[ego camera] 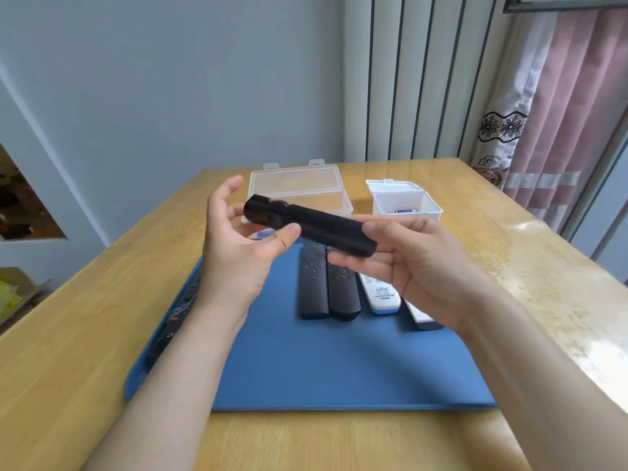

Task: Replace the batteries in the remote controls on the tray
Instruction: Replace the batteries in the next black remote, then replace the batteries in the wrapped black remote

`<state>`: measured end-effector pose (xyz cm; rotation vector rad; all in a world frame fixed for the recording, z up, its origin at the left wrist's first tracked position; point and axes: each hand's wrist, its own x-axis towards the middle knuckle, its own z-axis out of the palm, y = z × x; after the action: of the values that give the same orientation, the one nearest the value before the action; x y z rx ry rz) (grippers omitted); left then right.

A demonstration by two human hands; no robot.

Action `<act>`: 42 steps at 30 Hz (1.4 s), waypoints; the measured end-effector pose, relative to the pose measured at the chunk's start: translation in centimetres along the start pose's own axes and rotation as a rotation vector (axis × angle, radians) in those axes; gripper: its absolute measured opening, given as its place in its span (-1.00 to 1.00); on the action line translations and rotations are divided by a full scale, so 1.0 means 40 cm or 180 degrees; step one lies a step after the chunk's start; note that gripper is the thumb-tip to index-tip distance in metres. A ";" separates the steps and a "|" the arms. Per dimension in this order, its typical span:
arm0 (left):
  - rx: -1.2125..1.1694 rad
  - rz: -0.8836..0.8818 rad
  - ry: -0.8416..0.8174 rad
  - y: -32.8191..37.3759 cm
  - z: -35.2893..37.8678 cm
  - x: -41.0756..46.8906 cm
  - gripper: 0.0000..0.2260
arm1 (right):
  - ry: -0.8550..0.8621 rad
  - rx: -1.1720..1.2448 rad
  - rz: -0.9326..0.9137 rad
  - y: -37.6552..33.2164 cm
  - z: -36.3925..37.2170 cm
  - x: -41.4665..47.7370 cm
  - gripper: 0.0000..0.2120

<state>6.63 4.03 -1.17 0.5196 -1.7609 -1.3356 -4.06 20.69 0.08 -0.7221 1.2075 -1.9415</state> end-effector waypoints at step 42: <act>0.3239 -0.0889 -0.0249 -0.044 -0.101 0.046 -0.72 | 0.0447 -0.3902 -0.1021 0.145 0.046 0.017 -0.67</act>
<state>8.60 -0.26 -1.81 1.3031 -2.4315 -0.5213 -1.41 17.51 -4.40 -1.4383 2.5028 -1.3000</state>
